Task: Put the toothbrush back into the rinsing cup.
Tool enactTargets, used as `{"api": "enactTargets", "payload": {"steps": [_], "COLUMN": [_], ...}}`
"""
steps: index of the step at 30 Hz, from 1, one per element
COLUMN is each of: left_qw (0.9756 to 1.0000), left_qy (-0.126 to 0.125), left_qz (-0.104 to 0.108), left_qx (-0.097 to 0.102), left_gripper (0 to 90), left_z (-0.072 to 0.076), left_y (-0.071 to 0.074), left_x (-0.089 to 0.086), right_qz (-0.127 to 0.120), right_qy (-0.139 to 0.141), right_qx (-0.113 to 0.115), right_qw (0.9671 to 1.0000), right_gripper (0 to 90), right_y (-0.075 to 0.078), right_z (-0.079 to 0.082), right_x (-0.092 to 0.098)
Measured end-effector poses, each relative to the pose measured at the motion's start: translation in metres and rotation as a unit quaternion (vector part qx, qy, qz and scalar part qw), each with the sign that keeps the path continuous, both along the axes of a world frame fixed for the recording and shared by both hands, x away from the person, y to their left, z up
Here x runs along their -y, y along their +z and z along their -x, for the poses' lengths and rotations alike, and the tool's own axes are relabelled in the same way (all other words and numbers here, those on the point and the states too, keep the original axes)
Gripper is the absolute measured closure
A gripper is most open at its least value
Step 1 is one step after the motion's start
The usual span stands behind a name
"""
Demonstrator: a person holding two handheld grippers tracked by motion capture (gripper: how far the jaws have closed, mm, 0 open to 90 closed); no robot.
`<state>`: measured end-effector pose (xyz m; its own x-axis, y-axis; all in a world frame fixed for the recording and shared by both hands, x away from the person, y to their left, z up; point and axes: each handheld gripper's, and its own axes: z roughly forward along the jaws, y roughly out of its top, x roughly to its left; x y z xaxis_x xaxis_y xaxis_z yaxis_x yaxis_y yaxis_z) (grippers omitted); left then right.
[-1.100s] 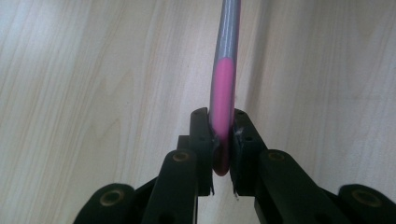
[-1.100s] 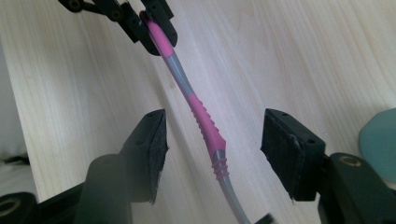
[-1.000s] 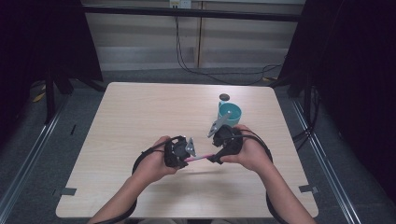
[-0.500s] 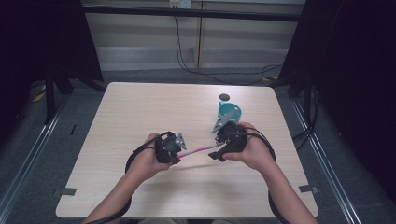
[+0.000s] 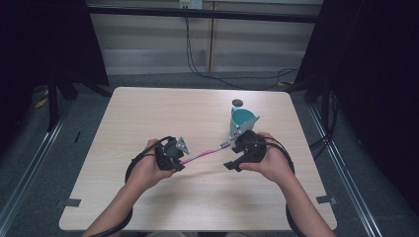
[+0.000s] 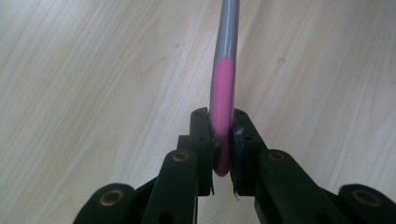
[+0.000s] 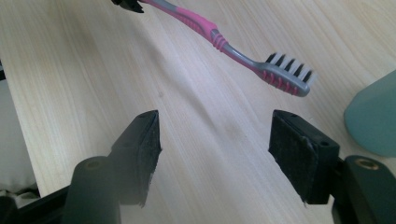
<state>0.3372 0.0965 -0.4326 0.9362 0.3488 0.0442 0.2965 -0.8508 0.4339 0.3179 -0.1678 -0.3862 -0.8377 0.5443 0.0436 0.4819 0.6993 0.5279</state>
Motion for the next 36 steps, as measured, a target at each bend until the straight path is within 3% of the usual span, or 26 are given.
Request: {"api": "enactTargets", "payload": {"steps": [12,19,22,36], "left_qw": [0.9994,0.9988,0.9979,0.9961], "left_qy": [0.023,0.031,0.045,0.050], "left_qz": [0.026,0.038,0.048,0.072], "left_qx": [-0.002,0.002,-0.001,-0.005], "left_gripper": [81.9,81.9,81.9,81.9], "left_z": [0.000,0.002,0.003,0.005], "left_y": [-0.004,-0.006,-0.008,-0.013], "left_x": [-0.005,-0.004,-0.002,0.005], "right_qz": [-0.025,-0.066,-0.072,-0.114], "right_qy": [-0.025,-0.060,-0.066,-0.094], "right_qx": [-0.015,-0.033,-0.037,-0.035], "right_qw": [0.9993,0.9954,0.9945,0.9884], "right_gripper": [34.1,34.8,34.8,34.7], "right_y": [-0.012,-0.017,-0.019,-0.026], "right_z": [0.000,-0.002,-0.002,-0.005], "right_x": [0.004,0.006,0.006,0.007]}}
